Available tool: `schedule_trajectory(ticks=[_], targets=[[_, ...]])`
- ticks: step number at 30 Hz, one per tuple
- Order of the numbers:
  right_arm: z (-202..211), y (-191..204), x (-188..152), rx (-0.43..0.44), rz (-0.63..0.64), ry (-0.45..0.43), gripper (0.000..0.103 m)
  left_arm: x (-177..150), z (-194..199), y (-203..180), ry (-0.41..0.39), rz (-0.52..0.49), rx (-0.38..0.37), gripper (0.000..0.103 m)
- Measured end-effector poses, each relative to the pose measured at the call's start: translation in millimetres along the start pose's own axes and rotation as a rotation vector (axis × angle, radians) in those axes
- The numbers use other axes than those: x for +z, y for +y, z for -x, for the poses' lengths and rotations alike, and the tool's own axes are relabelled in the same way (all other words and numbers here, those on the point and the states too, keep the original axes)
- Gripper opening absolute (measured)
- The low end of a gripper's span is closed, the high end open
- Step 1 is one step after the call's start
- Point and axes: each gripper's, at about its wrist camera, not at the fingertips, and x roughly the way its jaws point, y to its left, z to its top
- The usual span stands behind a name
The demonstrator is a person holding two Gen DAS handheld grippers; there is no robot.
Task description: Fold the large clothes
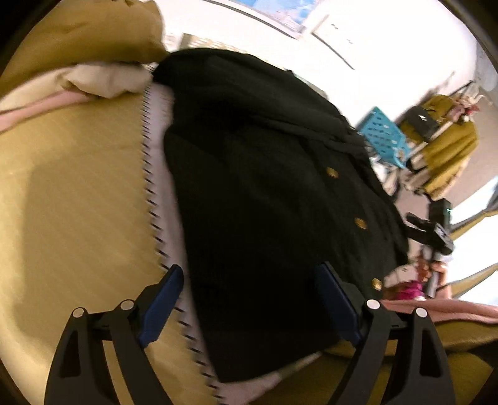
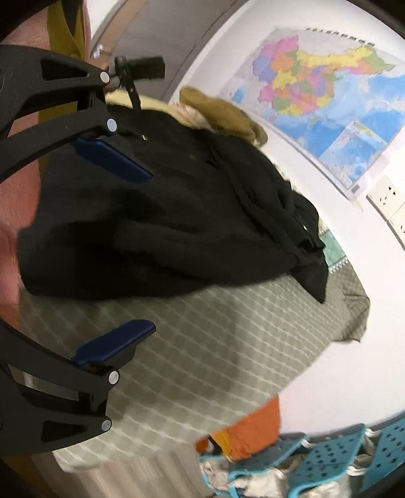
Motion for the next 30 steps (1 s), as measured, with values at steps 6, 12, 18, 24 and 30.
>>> schedule_trajectory(ticks=[6, 12, 18, 24, 30], targets=[[-5.9, 13.7, -10.7, 0.080, 0.032, -0.002, 0.095, 1.2, -11.3, -12.9, -0.020, -0.021, -0.028, 0.096], [-8.9, 15.6, -8.7, 0.194, 0.040, -0.010, 0.080, 8.9, -32.1, -35.6, -0.059, -0.100, 0.072, 0.090], [-15.0, 14.9, -8.2, 0.231, 0.024, 0.015, 0.037, 11.6, -33.8, -39.8, -0.040, -0.079, 0.052, 0.024], [-7.3, 5.2, -8.8, 0.149, 0.003, -0.011, 0.074, 7.8, -20.5, -26.3, -0.032, -0.048, 0.042, 0.058], [-17.3, 17.0, -10.2, 0.155, 0.071, -0.006, 0.081, 7.4, -26.1, -26.3, -0.025, -0.076, 0.005, 0.089]])
